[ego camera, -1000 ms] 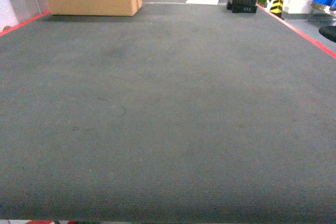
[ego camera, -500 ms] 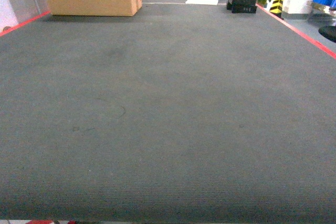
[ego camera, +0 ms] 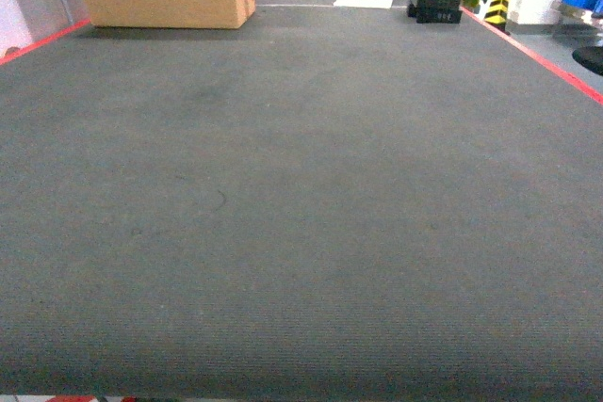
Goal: Sort blue parts and orange caps into right shelf containers
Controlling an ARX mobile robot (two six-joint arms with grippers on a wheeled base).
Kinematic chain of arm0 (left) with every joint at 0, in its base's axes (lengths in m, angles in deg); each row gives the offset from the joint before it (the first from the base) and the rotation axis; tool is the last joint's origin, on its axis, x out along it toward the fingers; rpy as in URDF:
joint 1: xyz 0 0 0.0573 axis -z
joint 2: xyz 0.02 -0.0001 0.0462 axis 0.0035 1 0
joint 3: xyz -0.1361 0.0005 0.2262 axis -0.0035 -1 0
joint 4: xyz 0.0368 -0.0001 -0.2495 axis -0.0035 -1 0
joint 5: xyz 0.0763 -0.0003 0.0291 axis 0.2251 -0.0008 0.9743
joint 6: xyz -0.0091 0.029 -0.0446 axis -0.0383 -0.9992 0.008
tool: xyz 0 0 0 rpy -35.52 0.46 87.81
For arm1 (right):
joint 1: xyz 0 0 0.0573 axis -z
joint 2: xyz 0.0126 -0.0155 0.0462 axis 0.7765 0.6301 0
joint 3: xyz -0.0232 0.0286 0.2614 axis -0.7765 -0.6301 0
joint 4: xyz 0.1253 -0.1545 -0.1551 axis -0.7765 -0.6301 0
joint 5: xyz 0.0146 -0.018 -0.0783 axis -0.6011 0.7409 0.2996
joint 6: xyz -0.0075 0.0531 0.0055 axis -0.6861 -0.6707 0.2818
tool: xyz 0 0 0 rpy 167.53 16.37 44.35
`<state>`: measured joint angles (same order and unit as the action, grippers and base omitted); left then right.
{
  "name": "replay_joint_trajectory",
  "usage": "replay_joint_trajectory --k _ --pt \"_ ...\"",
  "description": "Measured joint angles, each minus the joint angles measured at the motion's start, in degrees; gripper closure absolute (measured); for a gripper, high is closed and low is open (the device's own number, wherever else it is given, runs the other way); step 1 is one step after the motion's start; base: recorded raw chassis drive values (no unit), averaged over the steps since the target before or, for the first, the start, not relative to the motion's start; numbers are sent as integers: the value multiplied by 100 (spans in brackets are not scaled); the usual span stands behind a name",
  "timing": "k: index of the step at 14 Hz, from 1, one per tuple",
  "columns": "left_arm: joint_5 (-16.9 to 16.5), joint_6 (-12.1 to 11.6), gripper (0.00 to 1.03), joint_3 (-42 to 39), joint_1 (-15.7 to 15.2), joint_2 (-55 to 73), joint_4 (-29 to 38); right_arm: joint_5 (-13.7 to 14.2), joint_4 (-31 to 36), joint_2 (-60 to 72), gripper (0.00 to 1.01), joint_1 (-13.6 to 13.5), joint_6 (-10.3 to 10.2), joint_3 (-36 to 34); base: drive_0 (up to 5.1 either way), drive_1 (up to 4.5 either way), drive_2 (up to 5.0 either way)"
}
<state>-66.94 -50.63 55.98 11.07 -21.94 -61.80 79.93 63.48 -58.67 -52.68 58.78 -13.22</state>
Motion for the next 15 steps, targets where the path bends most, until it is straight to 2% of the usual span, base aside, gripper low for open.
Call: replay_joint_trajectory --k 1,2,3,5,7,12,13,15 --pt "-308 37 59 -9 -92 -72 -168 -175 -111 -44 57 109 0 -20 0 0 0" --pt "-931 92 59 -201 -260 -332 -380 -494 -153 -234 57 214 0 -229 0 0 0" --pt "-1252 138 59 -431 -365 -492 -376 -721 -107 -352 57 199 11 -396 0 0 0" --pt "-1497 170 59 -817 -533 -769 -352 -713 -70 -562 57 177 15 -717 0 0 0" --pt "-2063 175 59 -1075 -1113 -1091 -380 -715 -42 -785 57 175 15 -927 0 0 0" --pt "-2100 188 59 -1517 -1110 -1740 -586 -713 -168 -1235 57 175 15 -1287 0 0 0" --pt "-2103 188 59 -1554 -1110 -1845 -638 -723 -752 -1663 57 175 15 -1318 0 0 0" --pt "-2103 188 59 -1661 -1110 -2079 -778 -715 -796 -2055 57 175 17 -1401 0 0 0"
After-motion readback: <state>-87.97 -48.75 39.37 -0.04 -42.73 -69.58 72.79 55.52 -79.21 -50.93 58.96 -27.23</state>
